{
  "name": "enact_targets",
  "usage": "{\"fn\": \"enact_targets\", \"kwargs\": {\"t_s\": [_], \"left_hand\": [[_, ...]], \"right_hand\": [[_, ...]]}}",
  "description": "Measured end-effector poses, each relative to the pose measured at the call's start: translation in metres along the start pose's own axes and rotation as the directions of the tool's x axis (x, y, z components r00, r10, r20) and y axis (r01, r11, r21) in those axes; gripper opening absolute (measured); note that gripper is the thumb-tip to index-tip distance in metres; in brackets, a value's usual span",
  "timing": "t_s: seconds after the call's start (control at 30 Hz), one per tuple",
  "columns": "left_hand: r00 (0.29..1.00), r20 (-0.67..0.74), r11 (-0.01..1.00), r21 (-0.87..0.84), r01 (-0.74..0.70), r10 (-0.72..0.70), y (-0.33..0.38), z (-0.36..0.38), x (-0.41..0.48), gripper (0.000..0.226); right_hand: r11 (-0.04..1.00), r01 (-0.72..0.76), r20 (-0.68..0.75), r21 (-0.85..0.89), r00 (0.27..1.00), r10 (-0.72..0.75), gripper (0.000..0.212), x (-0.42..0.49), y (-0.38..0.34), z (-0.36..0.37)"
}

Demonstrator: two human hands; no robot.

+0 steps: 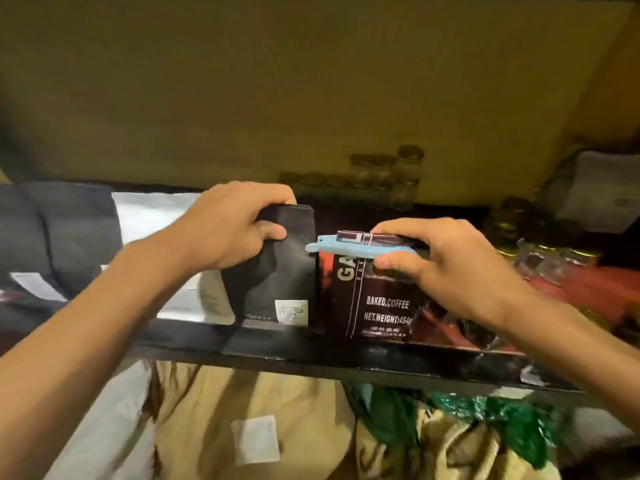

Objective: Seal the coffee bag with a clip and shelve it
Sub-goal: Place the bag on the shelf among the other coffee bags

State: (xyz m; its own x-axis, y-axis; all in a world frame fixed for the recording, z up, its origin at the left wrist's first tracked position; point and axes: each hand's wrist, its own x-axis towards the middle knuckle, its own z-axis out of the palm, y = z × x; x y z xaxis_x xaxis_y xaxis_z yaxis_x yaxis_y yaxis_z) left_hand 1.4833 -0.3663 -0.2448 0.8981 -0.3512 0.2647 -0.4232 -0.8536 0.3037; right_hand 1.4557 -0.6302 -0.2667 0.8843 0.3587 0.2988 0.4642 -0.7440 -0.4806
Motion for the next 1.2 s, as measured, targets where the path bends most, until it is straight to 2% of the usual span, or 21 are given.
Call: {"fn": "enact_targets", "kwargs": {"t_s": [0.1,0.3,0.47,0.6,0.77,0.87,0.97,1.07,1.2], "left_hand": [[0.998,0.054,0.999,-0.03,0.033,-0.031,0.002,0.0,0.002,0.011],[0.978,0.205,0.99,-0.116,0.076,-0.051,0.0,-0.011,0.012,0.018],[0.962,0.267,0.985,-0.138,0.101,-0.061,0.001,-0.012,0.015,0.023],[0.954,0.293,0.98,-0.162,0.113,-0.061,0.0,-0.013,0.017,0.032],[0.952,0.299,0.981,-0.149,0.121,-0.072,0.002,-0.008,0.022,0.034],[0.946,0.315,0.977,-0.164,0.136,-0.079,0.0,-0.009,0.023,0.042],[0.938,0.339,0.976,-0.168,0.141,-0.077,0.0,-0.009,0.021,0.043],[0.942,0.328,0.974,-0.182,0.135,-0.069,0.001,-0.012,0.019,0.043],[0.948,0.312,0.975,-0.185,0.123,-0.06,0.004,-0.011,0.018,0.042]], "right_hand": [[0.998,-0.041,0.057,0.05,0.998,0.038,0.032,0.009,-0.003,0.0],[0.999,-0.038,0.092,-0.005,0.995,0.038,0.027,0.029,-0.015,0.006],[0.99,-0.117,0.118,0.075,0.987,0.108,0.023,0.02,-0.007,0.002],[0.984,-0.154,0.142,0.092,0.98,0.14,0.025,0.018,-0.01,-0.001],[0.993,-0.117,0.178,-0.034,0.977,0.121,0.022,0.025,-0.018,0.002],[0.986,-0.134,0.134,-0.102,0.98,0.147,0.028,0.024,-0.013,-0.006],[0.981,-0.176,0.121,-0.079,0.975,0.185,0.033,0.022,-0.011,-0.011],[0.987,-0.158,0.145,-0.026,0.976,0.16,0.034,0.019,-0.013,-0.006],[0.987,-0.16,0.079,0.026,0.984,0.157,0.022,0.013,-0.014,0.001]]}}
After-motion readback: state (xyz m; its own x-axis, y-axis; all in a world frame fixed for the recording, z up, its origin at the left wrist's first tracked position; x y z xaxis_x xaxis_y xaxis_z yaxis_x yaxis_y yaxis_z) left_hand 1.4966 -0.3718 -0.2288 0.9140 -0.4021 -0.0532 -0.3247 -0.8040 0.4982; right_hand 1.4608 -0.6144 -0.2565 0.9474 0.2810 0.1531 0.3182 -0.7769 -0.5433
